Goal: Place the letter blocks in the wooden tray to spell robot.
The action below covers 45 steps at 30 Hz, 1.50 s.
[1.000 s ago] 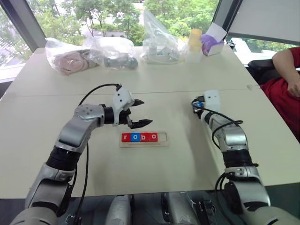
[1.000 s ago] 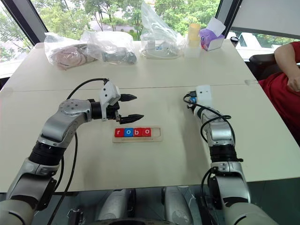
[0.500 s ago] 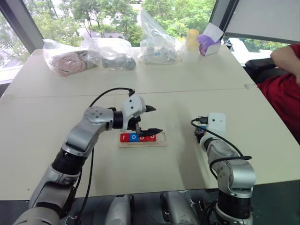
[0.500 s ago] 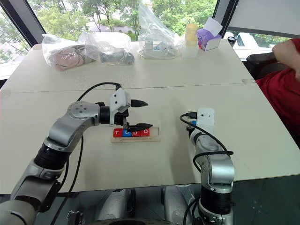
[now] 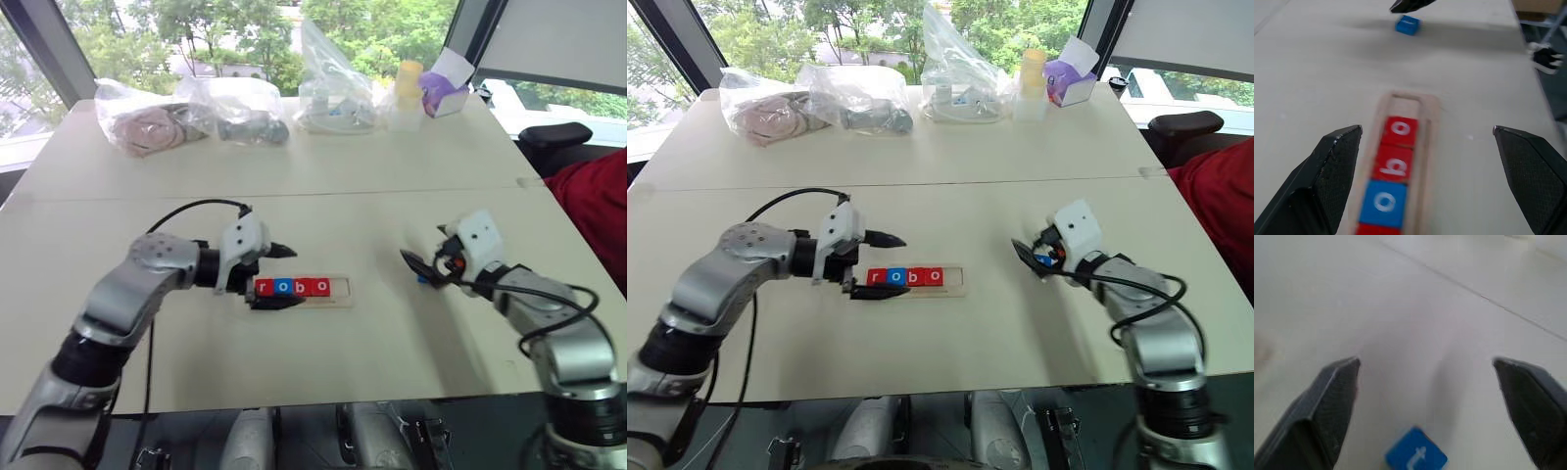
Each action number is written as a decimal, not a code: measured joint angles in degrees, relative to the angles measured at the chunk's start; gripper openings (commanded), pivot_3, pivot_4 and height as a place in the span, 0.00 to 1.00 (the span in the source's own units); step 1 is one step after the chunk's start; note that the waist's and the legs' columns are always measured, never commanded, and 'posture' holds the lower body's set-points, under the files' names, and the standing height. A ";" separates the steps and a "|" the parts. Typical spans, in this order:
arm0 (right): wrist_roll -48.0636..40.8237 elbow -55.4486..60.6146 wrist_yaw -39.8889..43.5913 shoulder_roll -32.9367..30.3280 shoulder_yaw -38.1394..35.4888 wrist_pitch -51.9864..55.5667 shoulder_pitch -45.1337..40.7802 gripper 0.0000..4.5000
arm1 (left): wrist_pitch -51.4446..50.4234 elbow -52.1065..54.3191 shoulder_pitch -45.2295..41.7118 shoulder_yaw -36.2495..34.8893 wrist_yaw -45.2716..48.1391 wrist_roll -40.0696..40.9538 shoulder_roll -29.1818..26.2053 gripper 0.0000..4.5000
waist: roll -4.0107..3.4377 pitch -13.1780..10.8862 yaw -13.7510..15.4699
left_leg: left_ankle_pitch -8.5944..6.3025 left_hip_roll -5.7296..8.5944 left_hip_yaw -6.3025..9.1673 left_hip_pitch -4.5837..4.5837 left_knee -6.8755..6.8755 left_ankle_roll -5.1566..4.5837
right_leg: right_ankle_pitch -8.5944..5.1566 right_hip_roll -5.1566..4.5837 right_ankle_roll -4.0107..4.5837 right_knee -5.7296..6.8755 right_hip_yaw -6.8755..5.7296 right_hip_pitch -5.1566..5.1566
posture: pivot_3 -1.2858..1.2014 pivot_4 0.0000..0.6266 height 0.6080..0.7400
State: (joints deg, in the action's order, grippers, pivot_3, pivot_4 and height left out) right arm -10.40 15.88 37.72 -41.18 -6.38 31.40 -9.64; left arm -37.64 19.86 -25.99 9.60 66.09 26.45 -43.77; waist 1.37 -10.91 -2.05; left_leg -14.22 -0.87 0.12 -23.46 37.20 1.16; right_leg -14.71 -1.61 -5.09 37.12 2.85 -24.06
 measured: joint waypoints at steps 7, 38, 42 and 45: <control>-2.48 -23.35 22.44 -5.71 0.58 -21.47 -4.85 0.99 | -2.82 5.19 0.78 -0.07 2.54 2.86 -5.20 1.00 | -0.01 -0.02 -0.62 | 0.00 -0.04 -0.17 0.20 0.03 0.00 | 0.03 0.15 0.04 0.08 0.08 0.11 | 0.52 0.24 1.00; 1.44 -48.42 34.76 -0.12 8.30 -36.70 -17.60 0.26 | -2.95 3.41 2.11 -2.75 -2.34 2.80 -7.97 1.00 | -0.01 -0.03 -0.50 | 0.01 -0.07 -0.01 1.01 0.00 0.01 | -0.07 0.04 0.25 0.08 0.12 0.89 | 0.52 0.24 1.00; -2.49 -34.64 32.14 4.76 9.12 -25.38 -17.40 0.26 | -0.91 -0.72 4.95 -4.98 0.21 1.93 -12.71 1.00 | -0.08 -0.08 -1.31 | 0.01 -0.10 -0.03 1.01 -0.08 0.01 | -0.05 0.11 0.23 0.32 0.15 0.67 | 0.52 0.24 1.00; -2.59 -26.43 31.25 6.39 12.42 -20.53 -17.73 0.26 | 1.15 -3.53 6.84 -6.45 2.41 0.66 -15.36 1.00 | -0.10 -0.09 -0.80 | 0.00 -0.11 0.04 0.98 -0.13 0.02 | -0.13 0.10 0.34 0.34 0.08 0.64 | 0.52 0.24 1.00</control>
State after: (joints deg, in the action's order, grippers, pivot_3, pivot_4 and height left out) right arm -13.00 -10.55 68.96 -34.79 6.04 10.87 -27.37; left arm -36.49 16.32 -19.15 3.15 68.49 27.11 -59.13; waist 1.27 -10.99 -2.85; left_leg -14.21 -0.98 0.15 -22.48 37.07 1.18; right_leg -14.84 -1.51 -4.74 37.47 2.93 -23.42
